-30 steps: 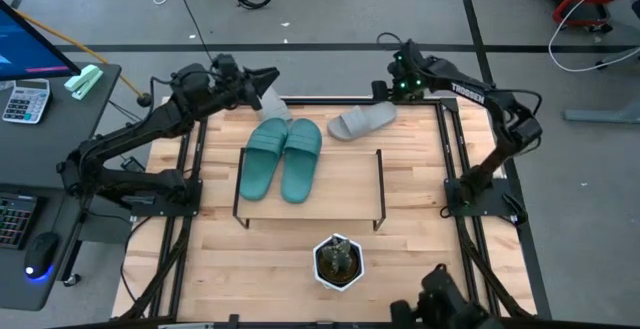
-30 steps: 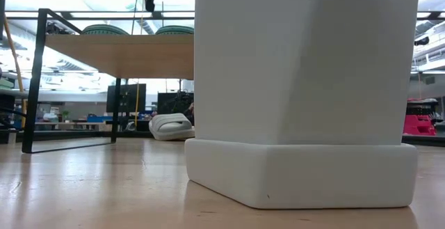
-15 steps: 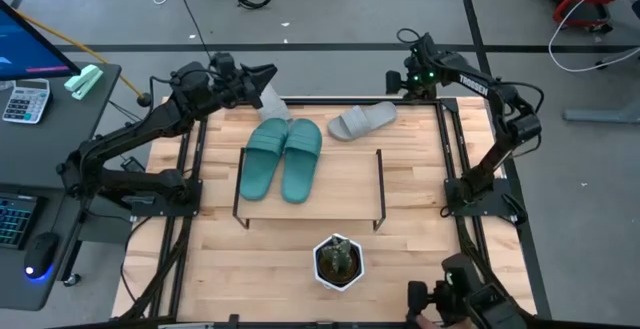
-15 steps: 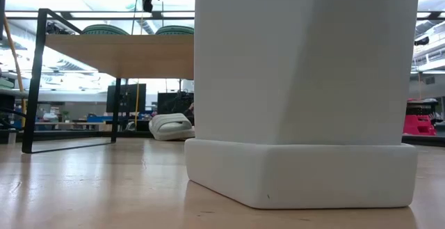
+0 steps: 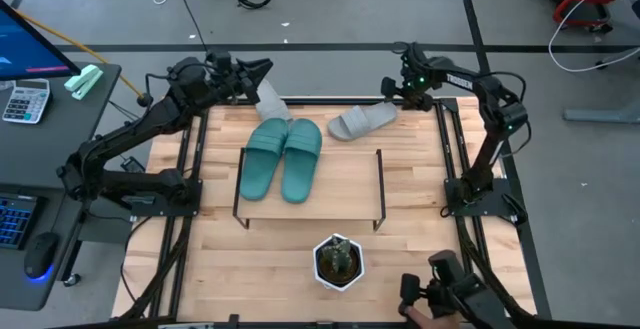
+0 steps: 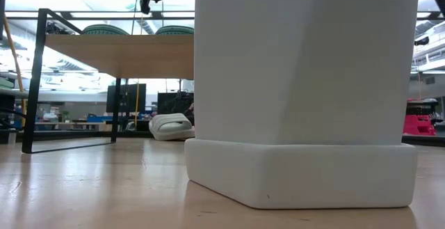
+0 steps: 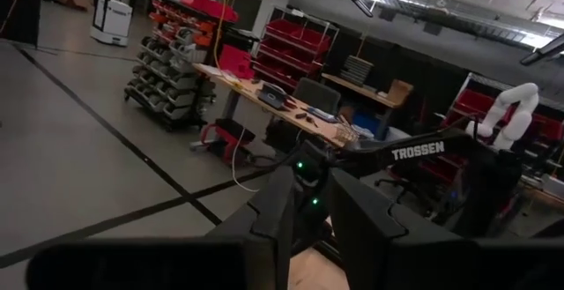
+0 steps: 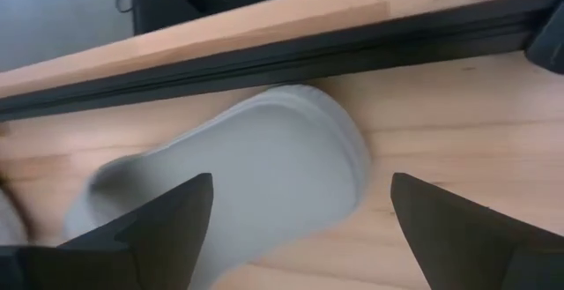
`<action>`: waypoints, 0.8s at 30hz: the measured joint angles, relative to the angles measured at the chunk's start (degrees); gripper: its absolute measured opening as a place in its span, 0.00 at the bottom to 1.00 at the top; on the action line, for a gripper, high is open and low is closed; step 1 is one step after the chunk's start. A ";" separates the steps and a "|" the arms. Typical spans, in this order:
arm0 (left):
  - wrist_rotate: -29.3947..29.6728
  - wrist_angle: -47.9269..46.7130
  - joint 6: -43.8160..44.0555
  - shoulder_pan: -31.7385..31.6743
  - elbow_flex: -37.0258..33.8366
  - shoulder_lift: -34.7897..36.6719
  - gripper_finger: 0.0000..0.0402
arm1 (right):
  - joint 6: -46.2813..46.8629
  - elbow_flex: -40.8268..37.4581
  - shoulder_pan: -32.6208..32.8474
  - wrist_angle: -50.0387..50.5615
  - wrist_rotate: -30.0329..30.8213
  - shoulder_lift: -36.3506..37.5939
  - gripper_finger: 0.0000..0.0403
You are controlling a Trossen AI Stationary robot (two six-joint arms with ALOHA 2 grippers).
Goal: Pick and place slides into the shelf
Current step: Put the right gray slipper on the shelf
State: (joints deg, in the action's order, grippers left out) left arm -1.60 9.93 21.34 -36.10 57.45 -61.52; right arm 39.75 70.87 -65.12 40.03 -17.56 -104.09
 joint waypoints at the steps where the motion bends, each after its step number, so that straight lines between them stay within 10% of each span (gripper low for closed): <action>1: -0.20 0.01 0.00 -0.28 0.00 0.00 0.19 | 0.45 0.00 0.00 0.02 0.11 -0.52 0.88; 24: -1.28 0.03 0.51 -1.72 0.00 0.00 0.19 | 0.42 0.02 3.97 -3.72 1.34 -7.70 0.80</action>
State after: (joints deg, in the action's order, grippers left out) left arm -2.87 9.95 21.86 -37.81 57.45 -61.52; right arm 40.17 70.89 -61.15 36.31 -16.22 -111.79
